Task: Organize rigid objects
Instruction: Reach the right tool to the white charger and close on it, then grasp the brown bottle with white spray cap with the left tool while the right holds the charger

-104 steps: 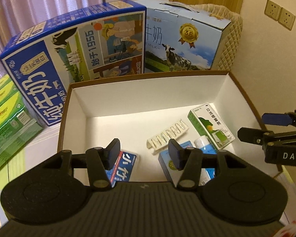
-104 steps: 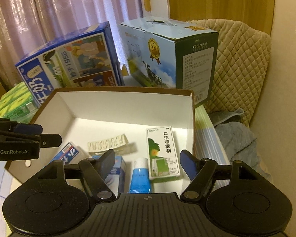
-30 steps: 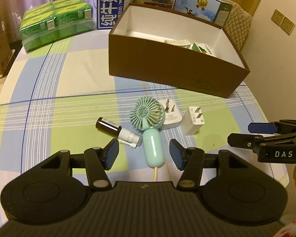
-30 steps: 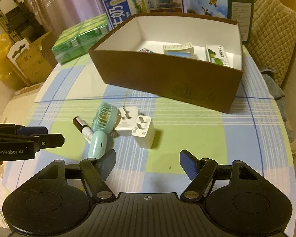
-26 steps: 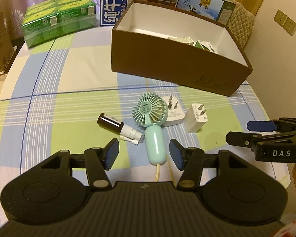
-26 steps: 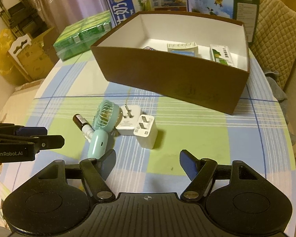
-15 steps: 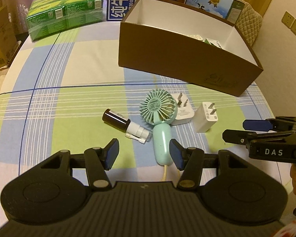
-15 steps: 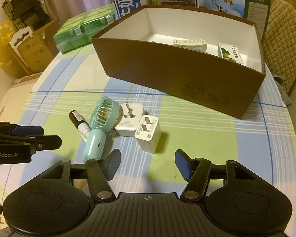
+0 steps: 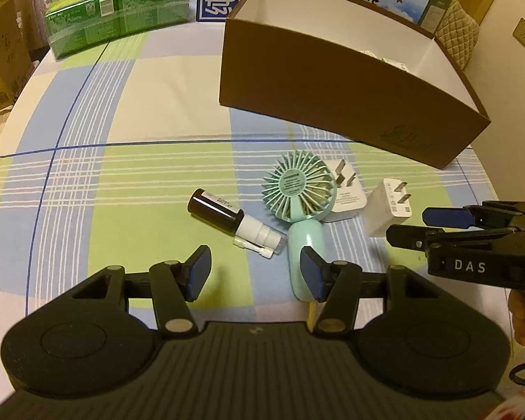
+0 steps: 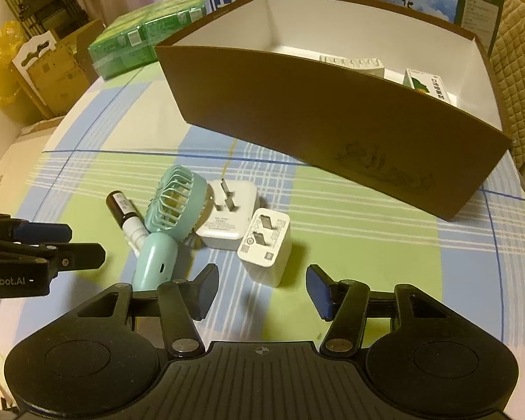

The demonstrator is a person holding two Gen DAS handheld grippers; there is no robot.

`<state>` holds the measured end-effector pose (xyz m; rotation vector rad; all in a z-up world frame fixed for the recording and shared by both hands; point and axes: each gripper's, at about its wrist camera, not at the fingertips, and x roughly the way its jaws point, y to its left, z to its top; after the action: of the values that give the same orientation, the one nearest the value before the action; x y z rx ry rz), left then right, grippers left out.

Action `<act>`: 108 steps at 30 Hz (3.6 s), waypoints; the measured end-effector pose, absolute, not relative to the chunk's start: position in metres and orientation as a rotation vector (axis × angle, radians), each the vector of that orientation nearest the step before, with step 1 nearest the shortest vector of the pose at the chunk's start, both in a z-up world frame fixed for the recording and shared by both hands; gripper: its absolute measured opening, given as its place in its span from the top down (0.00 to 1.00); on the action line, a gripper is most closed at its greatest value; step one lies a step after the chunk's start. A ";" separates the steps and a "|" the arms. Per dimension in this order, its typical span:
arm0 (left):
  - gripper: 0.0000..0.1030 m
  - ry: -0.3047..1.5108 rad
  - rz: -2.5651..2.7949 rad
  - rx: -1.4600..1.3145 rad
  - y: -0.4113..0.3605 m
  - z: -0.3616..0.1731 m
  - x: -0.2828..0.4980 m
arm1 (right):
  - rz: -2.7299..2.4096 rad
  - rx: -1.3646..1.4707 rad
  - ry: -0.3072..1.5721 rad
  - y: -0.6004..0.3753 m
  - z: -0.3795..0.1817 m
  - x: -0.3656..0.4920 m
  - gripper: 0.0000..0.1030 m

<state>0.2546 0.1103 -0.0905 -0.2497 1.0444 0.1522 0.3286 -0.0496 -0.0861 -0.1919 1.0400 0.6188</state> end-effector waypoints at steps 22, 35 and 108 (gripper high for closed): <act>0.48 1.080 0.127 -0.284 0.124 -0.119 0.273 | 0.596 -0.223 1.011 -0.033 -0.106 0.346 0.72; 0.49 1.082 0.218 -0.326 0.133 -0.126 0.295 | 0.499 -0.250 0.995 -0.058 -0.104 0.354 0.78; 0.82 1.043 0.135 -0.068 0.126 -0.106 0.297 | 0.555 -0.218 0.978 -0.073 -0.077 0.353 0.78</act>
<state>0.2966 0.1262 -0.1064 -0.0679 1.0433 0.1351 0.3527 -0.0729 -0.0773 -0.2184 0.9781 0.5553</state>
